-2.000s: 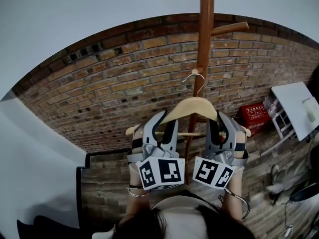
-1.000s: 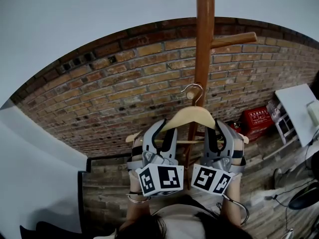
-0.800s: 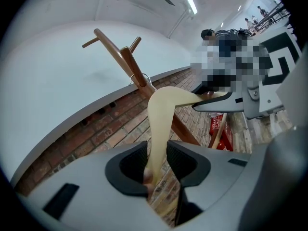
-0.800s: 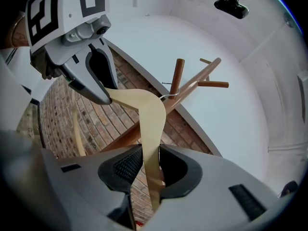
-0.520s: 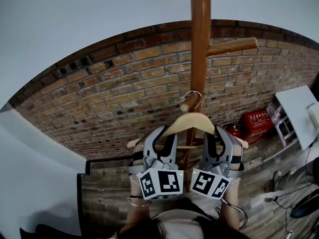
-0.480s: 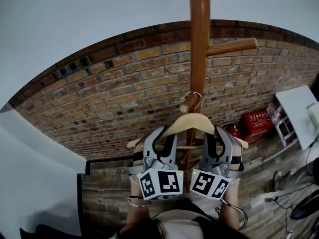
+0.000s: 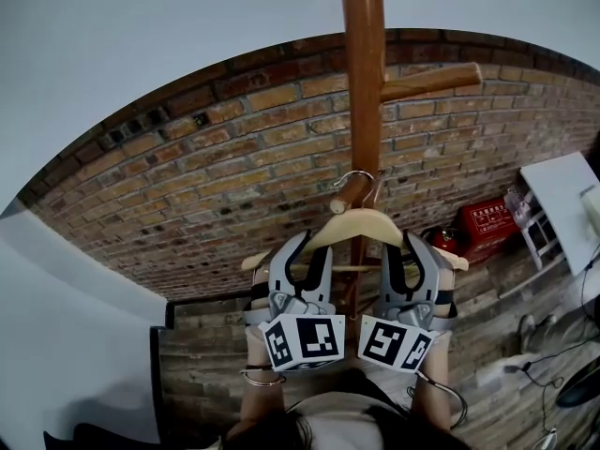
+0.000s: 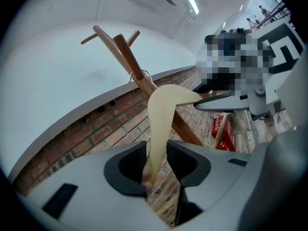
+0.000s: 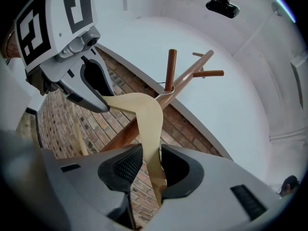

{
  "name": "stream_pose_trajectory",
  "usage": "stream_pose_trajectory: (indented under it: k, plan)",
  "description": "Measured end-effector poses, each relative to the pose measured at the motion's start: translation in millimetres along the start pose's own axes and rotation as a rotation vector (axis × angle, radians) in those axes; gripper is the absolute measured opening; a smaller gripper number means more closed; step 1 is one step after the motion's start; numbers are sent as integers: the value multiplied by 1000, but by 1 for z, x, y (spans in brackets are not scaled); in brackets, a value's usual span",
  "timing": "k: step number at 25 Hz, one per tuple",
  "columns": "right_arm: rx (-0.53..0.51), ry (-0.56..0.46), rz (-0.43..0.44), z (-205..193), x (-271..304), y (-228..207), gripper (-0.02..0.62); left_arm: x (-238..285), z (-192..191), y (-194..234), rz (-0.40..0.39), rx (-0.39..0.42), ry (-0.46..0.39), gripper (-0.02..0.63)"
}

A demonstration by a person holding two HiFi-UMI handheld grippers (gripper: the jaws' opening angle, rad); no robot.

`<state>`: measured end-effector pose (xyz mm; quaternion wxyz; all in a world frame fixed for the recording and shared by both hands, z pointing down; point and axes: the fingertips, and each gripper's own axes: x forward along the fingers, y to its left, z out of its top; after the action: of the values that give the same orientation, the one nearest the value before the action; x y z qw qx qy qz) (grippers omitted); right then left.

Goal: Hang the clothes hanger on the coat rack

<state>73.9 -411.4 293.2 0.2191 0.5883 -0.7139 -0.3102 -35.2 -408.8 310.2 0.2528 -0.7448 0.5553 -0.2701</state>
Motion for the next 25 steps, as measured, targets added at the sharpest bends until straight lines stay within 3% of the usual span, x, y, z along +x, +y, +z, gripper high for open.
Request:
stream_pose_trajectory:
  k: [6,11,25]
  plan:
    - [17,-3,8,0,-5,0,123,-5,6,2,-2,-55,-15,132]
    - [33,3,21,-1,-11,3,123,-11,-2,-1,-9,-18,-14,132]
    - [54,32,14,1,-40,15,123,-46,-12,-4,-11,-55,-29,132]
